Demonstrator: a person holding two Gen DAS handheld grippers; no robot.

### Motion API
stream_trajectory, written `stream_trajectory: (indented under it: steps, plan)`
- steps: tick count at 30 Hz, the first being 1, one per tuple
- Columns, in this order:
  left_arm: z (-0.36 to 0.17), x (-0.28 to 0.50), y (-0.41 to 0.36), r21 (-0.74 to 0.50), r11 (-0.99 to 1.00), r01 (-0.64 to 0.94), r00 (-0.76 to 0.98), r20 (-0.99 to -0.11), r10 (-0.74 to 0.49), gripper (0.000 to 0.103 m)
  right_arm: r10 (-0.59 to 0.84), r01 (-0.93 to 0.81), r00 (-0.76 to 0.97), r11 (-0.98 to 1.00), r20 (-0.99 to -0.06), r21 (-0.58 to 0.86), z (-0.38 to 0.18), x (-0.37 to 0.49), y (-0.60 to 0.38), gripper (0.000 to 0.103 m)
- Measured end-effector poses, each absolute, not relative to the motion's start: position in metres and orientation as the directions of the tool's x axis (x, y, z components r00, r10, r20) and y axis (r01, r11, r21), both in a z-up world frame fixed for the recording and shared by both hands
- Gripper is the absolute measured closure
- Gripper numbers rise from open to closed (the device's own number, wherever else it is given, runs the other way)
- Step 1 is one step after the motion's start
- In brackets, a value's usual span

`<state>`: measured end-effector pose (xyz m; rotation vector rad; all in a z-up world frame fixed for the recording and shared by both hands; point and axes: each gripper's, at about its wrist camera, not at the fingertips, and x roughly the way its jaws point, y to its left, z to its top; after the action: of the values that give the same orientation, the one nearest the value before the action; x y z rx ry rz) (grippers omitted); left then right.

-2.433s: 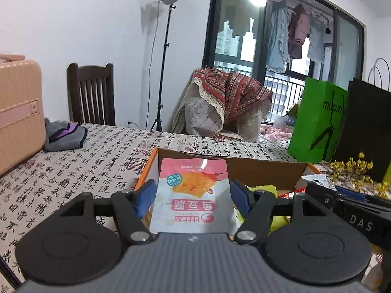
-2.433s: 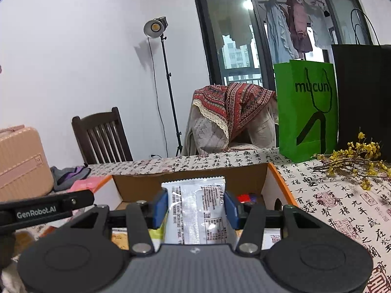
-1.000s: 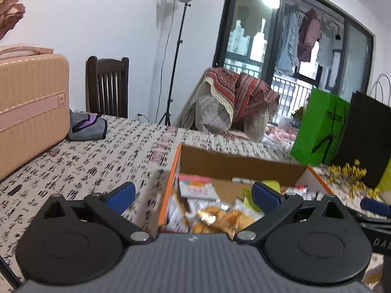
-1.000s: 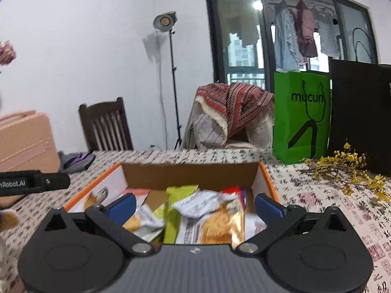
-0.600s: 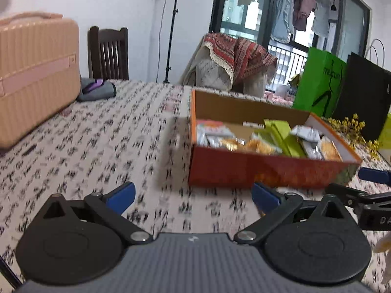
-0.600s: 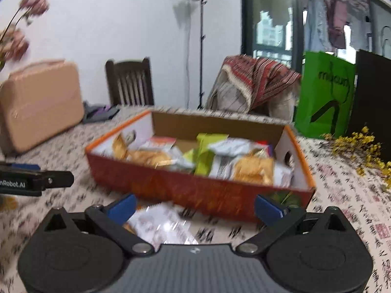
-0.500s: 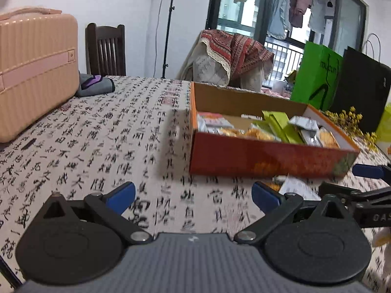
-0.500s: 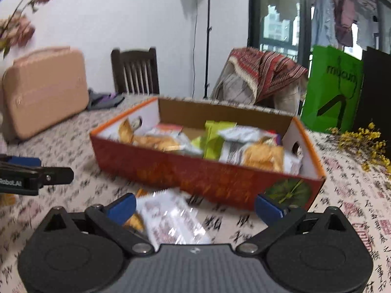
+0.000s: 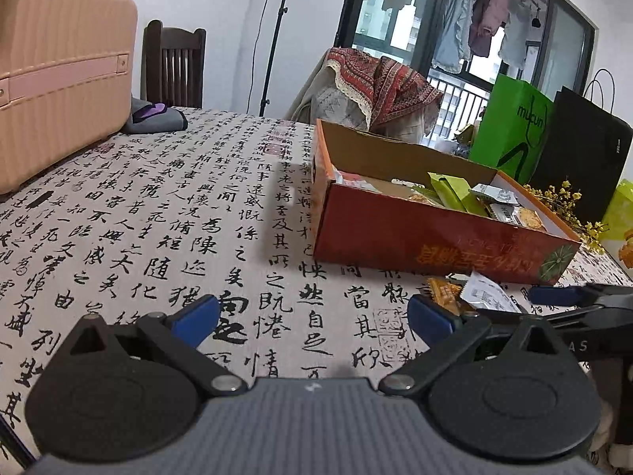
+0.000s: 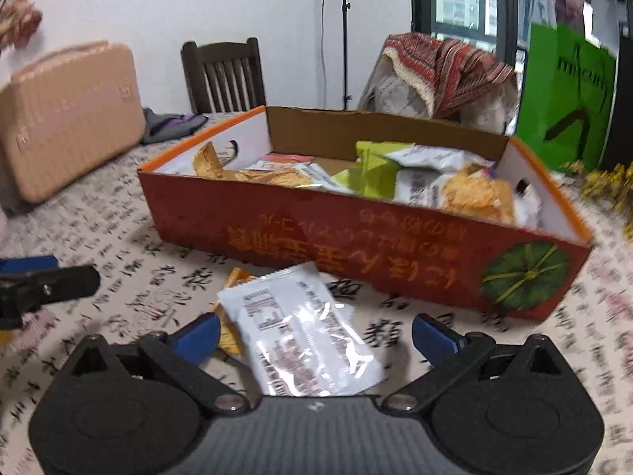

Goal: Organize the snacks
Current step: 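Grasp a white sachet with the right tool while the left tool grasps a cracker packet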

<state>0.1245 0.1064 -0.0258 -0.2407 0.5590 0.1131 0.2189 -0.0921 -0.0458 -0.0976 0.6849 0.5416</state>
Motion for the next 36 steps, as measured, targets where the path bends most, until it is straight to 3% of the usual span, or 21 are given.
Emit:
stream_trajectory:
  steps: [3, 5, 11, 22, 31, 36]
  plan:
    - [-0.026, 0.125, 0.105, -0.189, 0.967, -0.171, 0.843, -0.536, 0.044, 0.000, 0.483, -0.528, 0.629, 0.841, -0.610, 0.122, -0.047, 0.218, -0.094, 0.017]
    - [-0.026, 0.125, 0.106, -0.193, 0.966, -0.172, 0.843, -0.536, 0.043, 0.000, 0.499, -0.541, 0.629, 0.832, -0.595, 0.126, -0.046, 0.215, -0.094, 0.036]
    - [-0.026, 0.124, 0.107, -0.201, 0.964, -0.175, 0.846, -0.531, 0.043, 0.000, 0.497, -0.540, 0.648, 0.834, -0.577, 0.113, -0.041, 0.208, -0.096, 0.052]
    - [-0.028, 0.126, 0.107, -0.192, 0.963, -0.189, 0.838, -0.543, 0.056, 0.000, 0.510, -0.520, 0.700, 0.844, -0.500, 0.132, -0.015, 0.187, -0.126, 0.052]
    - [-0.022, 0.130, 0.095, -0.120, 0.971, -0.208, 0.816, -0.569, 0.104, 0.000, 0.393, -0.387, 0.786, 0.915, -0.477, 0.117, -0.012, 0.192, -0.189, 0.052]
    - [-0.007, 0.139, 0.073, -0.122, 0.979, -0.161, 0.810, -0.583, 0.061, 0.000, 0.349, -0.314, 0.815, 0.937, -0.463, 0.154, -0.019, 0.200, -0.216, 0.052]
